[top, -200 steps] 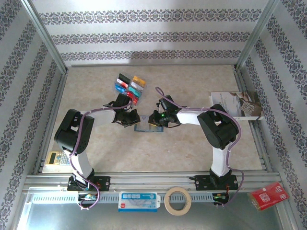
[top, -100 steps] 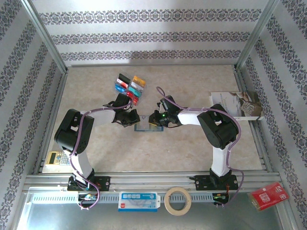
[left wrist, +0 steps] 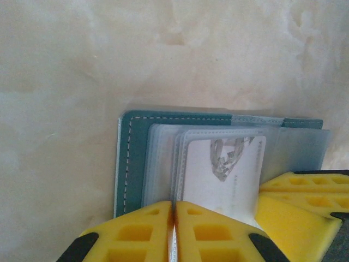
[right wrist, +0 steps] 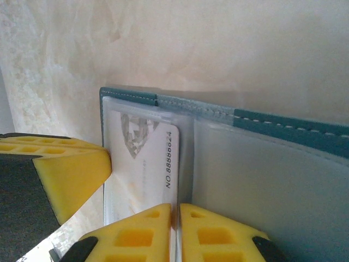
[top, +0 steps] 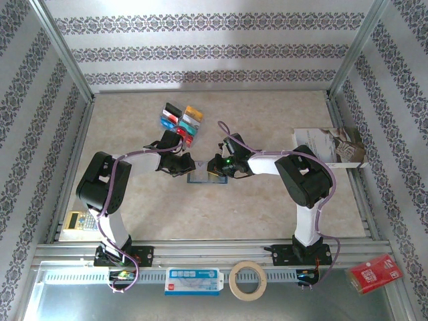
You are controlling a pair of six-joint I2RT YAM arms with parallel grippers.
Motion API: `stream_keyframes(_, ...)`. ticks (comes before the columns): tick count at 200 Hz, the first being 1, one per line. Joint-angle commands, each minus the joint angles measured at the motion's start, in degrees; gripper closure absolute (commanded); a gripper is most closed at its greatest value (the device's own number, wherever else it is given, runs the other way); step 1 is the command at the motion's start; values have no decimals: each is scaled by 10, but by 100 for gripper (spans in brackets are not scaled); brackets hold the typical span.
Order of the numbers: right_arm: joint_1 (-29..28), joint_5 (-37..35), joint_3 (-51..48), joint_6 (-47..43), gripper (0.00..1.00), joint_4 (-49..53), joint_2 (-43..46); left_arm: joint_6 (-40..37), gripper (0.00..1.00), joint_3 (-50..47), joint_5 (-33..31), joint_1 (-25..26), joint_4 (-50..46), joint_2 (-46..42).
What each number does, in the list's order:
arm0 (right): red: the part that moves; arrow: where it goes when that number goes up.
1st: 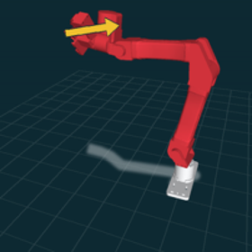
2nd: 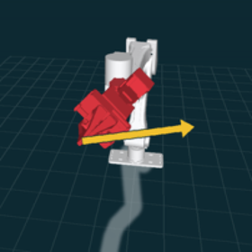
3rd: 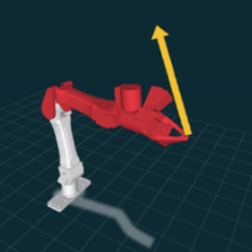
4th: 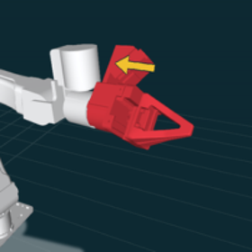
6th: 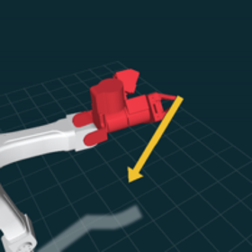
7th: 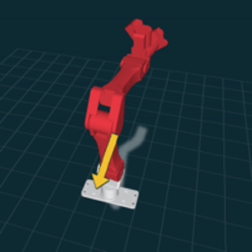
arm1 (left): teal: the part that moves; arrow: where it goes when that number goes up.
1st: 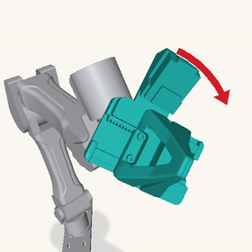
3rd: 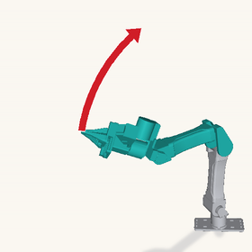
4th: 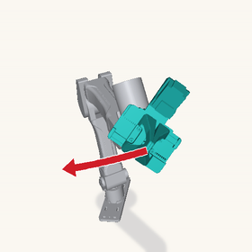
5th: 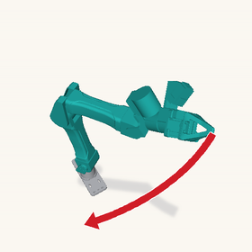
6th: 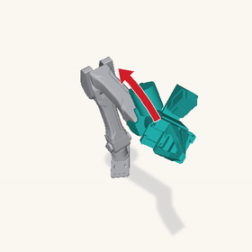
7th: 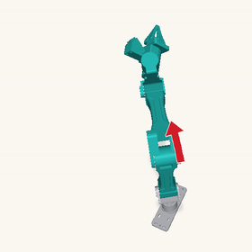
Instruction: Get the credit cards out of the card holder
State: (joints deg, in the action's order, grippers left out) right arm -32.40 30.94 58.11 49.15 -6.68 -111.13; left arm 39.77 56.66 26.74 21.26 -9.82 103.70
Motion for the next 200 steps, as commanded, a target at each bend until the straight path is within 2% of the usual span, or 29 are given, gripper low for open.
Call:
stream_keyframes(1, -13, 17, 10, -13, 88, -7, -9, -20, 86, -10, -12, -3, -60, 33)
stream_keyframes(32, -11, 2, 4, -17, 94, 0, 2, -23, 84, -8, -17, -3, -64, 34)
stream_keyframes(106, 12, -39, -32, -28, 96, 24, 35, -34, 75, 6, -29, -4, -85, 9)
stream_keyframes(169, 13, -35, -31, -27, 96, 25, 32, -41, 77, 32, -18, -4, -107, -18)
stream_keyframes(200, 12, -29, -29, -26, 96, 23, 31, -39, 81, 39, -12, -1, -109, -47)
